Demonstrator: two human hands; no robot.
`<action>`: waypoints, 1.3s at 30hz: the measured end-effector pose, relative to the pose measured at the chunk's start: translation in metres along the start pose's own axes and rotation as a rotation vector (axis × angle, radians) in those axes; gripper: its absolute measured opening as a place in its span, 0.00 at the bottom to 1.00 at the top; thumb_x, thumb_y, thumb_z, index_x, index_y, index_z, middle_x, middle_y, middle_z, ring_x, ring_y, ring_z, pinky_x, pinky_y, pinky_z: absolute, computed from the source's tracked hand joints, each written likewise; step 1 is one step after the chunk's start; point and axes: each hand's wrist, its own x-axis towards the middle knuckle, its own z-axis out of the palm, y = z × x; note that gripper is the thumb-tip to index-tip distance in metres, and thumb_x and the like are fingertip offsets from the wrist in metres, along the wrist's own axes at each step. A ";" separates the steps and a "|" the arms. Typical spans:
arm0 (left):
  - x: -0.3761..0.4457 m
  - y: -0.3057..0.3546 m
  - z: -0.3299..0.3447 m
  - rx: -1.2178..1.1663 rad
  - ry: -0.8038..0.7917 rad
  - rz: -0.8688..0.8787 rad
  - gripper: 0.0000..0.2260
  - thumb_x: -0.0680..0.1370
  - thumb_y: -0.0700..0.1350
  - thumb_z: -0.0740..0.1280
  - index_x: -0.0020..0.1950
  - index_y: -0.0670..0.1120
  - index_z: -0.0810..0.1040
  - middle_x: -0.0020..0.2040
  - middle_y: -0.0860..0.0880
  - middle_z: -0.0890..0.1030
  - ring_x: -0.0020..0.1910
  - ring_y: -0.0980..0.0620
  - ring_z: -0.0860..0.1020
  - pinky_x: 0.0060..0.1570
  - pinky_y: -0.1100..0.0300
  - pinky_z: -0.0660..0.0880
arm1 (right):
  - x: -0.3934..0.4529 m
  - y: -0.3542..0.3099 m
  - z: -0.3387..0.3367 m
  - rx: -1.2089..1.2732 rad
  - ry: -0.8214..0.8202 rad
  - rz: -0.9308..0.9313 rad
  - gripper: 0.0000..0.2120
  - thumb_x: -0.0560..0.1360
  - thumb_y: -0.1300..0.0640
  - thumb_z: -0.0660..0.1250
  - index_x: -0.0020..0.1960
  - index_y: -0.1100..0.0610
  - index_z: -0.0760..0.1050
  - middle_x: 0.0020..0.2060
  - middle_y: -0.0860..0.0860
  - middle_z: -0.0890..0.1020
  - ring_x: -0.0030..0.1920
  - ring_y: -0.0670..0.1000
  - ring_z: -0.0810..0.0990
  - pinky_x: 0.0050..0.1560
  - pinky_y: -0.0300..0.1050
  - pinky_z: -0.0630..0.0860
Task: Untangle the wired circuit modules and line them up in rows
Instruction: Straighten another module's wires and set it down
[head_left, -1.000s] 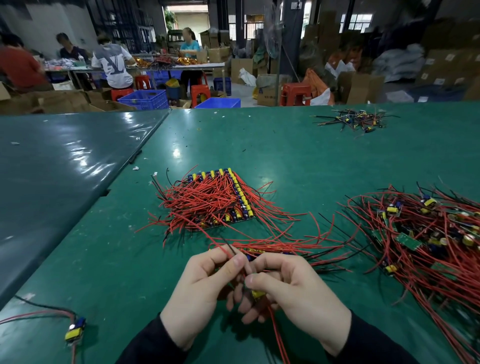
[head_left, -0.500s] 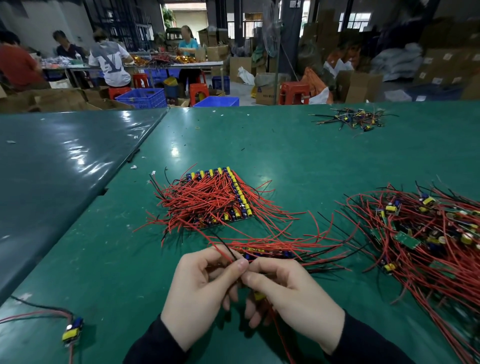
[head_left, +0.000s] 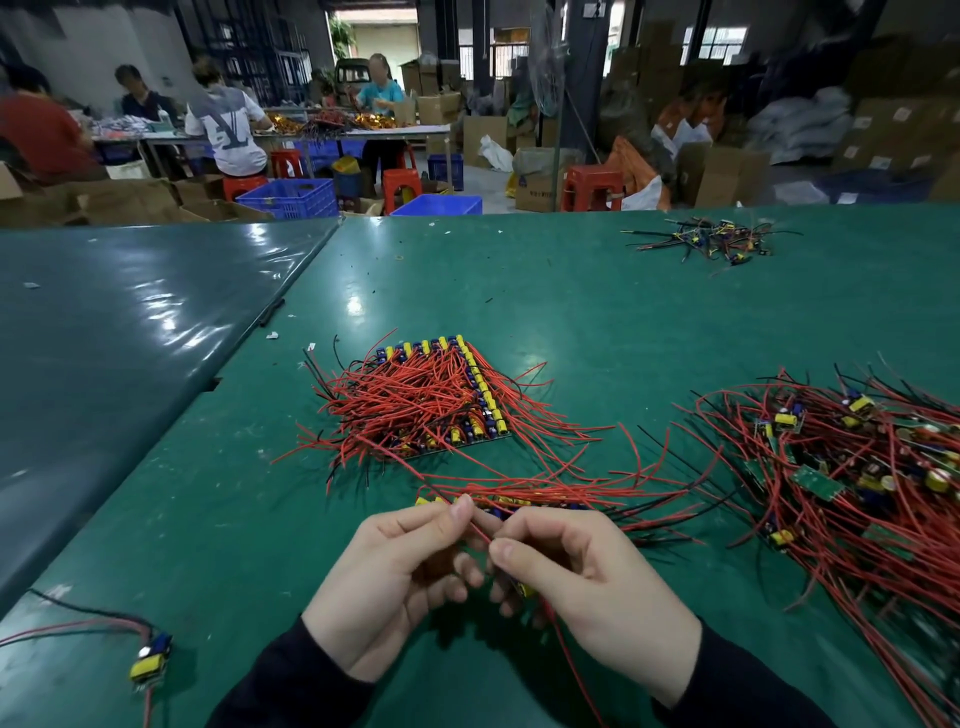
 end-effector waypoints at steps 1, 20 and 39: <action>0.001 -0.001 0.001 0.005 0.015 0.006 0.12 0.65 0.48 0.70 0.38 0.40 0.84 0.31 0.45 0.79 0.26 0.56 0.75 0.25 0.68 0.71 | 0.000 0.000 -0.001 -0.020 0.009 -0.014 0.09 0.74 0.57 0.65 0.35 0.51 0.77 0.30 0.50 0.80 0.32 0.47 0.78 0.36 0.43 0.73; 0.004 0.001 -0.005 -0.008 0.092 -0.006 0.12 0.63 0.46 0.70 0.36 0.37 0.84 0.29 0.43 0.79 0.16 0.57 0.62 0.18 0.68 0.61 | -0.002 0.010 0.001 -0.506 0.083 -0.071 0.12 0.68 0.43 0.62 0.37 0.49 0.78 0.30 0.50 0.82 0.31 0.54 0.79 0.37 0.51 0.76; 0.002 0.012 -0.007 -0.341 0.067 -0.011 0.23 0.74 0.51 0.63 0.21 0.43 0.65 0.21 0.49 0.59 0.18 0.56 0.58 0.17 0.68 0.53 | 0.001 0.012 -0.011 -1.390 0.104 -0.647 0.09 0.74 0.47 0.61 0.38 0.47 0.77 0.31 0.41 0.77 0.34 0.46 0.77 0.33 0.38 0.72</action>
